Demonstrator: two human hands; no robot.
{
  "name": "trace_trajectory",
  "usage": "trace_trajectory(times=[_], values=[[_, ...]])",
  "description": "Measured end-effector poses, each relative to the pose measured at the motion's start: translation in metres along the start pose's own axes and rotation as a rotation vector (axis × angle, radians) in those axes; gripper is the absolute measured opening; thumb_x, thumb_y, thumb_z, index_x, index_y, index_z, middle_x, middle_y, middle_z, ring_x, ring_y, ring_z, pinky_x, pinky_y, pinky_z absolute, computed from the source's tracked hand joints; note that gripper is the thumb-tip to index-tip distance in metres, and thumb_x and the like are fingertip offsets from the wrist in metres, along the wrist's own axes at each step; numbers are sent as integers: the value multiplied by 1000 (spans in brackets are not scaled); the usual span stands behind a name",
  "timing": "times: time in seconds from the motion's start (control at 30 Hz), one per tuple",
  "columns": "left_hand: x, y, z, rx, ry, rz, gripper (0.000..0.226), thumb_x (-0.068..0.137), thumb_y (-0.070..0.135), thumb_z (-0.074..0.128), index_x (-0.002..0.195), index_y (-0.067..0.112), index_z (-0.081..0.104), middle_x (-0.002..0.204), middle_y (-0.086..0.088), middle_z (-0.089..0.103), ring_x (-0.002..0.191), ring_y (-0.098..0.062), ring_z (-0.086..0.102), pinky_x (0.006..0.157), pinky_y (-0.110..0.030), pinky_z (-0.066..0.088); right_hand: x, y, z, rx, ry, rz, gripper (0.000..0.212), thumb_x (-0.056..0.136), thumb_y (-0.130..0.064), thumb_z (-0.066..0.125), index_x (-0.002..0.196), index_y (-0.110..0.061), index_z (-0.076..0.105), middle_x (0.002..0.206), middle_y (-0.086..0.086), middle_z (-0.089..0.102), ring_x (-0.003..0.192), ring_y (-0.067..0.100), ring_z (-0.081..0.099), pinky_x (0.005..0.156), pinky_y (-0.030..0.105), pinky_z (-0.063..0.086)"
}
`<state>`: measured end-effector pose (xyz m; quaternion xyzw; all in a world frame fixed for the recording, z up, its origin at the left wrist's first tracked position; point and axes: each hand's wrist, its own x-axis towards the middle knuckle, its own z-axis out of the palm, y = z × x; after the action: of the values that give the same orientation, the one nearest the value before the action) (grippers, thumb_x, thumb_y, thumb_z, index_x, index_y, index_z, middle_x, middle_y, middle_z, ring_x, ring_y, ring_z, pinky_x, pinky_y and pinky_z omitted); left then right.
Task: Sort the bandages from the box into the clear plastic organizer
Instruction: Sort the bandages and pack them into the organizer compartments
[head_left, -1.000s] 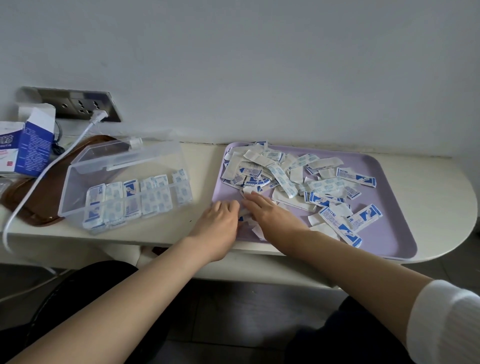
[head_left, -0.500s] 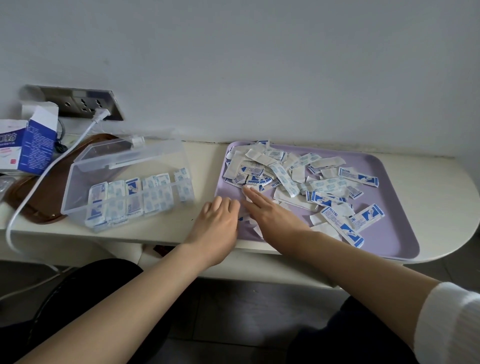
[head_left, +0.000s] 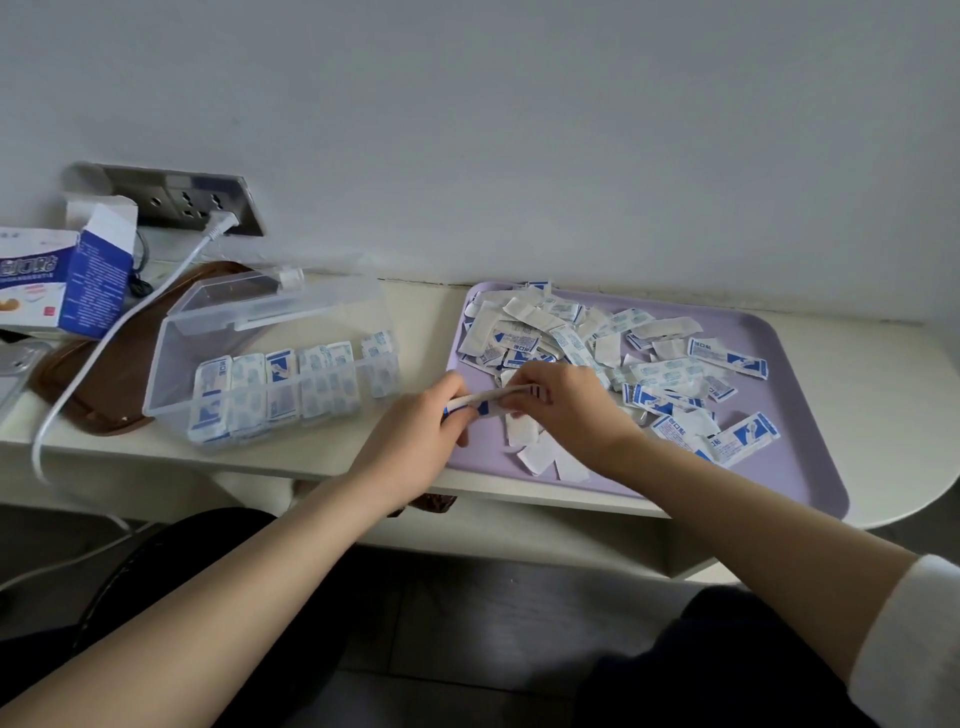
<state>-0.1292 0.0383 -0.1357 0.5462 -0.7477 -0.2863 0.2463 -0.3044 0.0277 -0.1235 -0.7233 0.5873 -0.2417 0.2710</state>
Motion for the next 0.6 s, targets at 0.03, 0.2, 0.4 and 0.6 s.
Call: trace_trajectory(times=[0.03, 0.2, 0.4, 0.6], values=[[-1, 2, -4, -43, 4, -20, 20, 94, 19, 54, 75, 20, 47, 64, 5, 65, 64, -19, 62, 64, -36, 49, 0, -4, -3, 140, -15, 57, 9, 87, -12, 63, 88, -4, 66, 76, 10, 67, 58, 10, 61, 64, 20, 51], [-7, 7, -16, -201, 15, -91, 26, 93, 15, 55, 71, 21, 45, 62, 4, 68, 56, -14, 64, 61, -24, 48, 0, -14, -14, 660, -69, 278, 5, 83, 1, 65, 82, -4, 62, 82, 17, 68, 56, 9, 68, 60, 18, 58], [-12, 6, -25, -394, 88, -147, 23, 93, 10, 53, 75, 12, 41, 70, -5, 70, 62, -23, 66, 59, -27, 51, -3, -24, -14, 722, -62, 293, 5, 84, 2, 62, 87, -2, 63, 85, 18, 68, 58, 10, 69, 62, 18, 58], [-16, 2, -40, -448, 40, -167, 17, 93, 4, 53, 81, 14, 47, 77, -8, 72, 68, -22, 71, 67, -33, 57, -4, -29, -8, 764, -93, 280, 12, 87, 6, 57, 96, 0, 61, 91, 16, 66, 61, 10, 69, 67, 18, 58]])
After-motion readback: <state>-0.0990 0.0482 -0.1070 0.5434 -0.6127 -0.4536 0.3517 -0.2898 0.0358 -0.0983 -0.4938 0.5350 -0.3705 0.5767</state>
